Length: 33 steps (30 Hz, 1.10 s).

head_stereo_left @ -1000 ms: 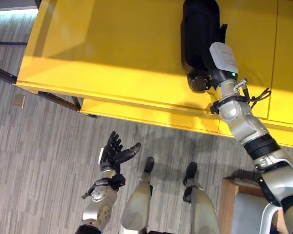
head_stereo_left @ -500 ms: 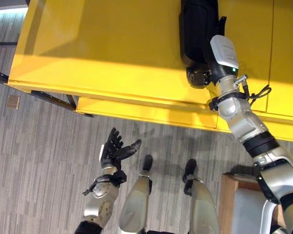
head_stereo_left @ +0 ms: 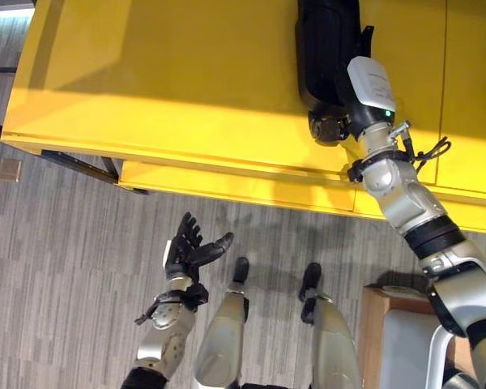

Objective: Move parts from the plastic box to the shelf.

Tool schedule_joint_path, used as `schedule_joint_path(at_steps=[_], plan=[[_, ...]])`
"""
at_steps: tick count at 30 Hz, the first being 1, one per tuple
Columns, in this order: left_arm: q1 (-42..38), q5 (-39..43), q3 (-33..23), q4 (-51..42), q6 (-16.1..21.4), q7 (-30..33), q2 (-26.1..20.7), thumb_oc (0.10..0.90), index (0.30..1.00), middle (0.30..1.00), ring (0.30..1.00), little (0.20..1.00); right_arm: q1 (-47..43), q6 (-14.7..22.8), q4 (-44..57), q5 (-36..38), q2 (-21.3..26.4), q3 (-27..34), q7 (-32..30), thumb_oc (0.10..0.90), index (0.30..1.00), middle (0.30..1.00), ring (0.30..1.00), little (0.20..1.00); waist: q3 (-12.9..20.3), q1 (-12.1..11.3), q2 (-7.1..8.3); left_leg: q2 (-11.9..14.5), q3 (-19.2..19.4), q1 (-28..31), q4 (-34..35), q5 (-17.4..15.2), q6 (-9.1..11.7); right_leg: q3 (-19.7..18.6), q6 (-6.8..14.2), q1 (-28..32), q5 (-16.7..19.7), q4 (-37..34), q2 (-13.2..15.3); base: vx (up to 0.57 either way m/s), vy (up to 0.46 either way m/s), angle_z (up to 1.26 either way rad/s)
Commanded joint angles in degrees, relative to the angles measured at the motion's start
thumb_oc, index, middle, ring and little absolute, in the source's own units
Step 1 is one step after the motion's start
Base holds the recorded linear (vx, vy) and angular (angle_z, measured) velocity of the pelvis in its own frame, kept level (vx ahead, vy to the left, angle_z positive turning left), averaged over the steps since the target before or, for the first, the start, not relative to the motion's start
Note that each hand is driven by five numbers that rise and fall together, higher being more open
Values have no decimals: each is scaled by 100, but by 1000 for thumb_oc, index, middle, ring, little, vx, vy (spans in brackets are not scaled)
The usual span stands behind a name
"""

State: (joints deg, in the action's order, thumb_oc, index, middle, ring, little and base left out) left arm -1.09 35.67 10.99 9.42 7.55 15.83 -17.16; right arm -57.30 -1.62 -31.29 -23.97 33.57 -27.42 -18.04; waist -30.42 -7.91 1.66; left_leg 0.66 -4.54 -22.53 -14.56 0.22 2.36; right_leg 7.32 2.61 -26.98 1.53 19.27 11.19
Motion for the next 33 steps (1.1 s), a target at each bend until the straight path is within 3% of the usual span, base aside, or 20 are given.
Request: schedule_joint_path(at_steps=[1,33], plan=[[257,-36,-243,-703,508,58,-118,900,1000,1000,1000,1000,106,-569,-649,-34,904,56,-104,400,300,300,300,300,62,256,-53,414,114,198,-397,-511,104,-110,221,440,-6,-68,249,0,0,0],[206,-66,-267,-724,504,161,-48,900,1000,1000,1000,1000,524,-724,-714,132,617,574,-408,400,300,300,300,300,62,374,-46,433,202,263,-416,-567,82,-176,237,427,33,-62,228,0,1,-1]])
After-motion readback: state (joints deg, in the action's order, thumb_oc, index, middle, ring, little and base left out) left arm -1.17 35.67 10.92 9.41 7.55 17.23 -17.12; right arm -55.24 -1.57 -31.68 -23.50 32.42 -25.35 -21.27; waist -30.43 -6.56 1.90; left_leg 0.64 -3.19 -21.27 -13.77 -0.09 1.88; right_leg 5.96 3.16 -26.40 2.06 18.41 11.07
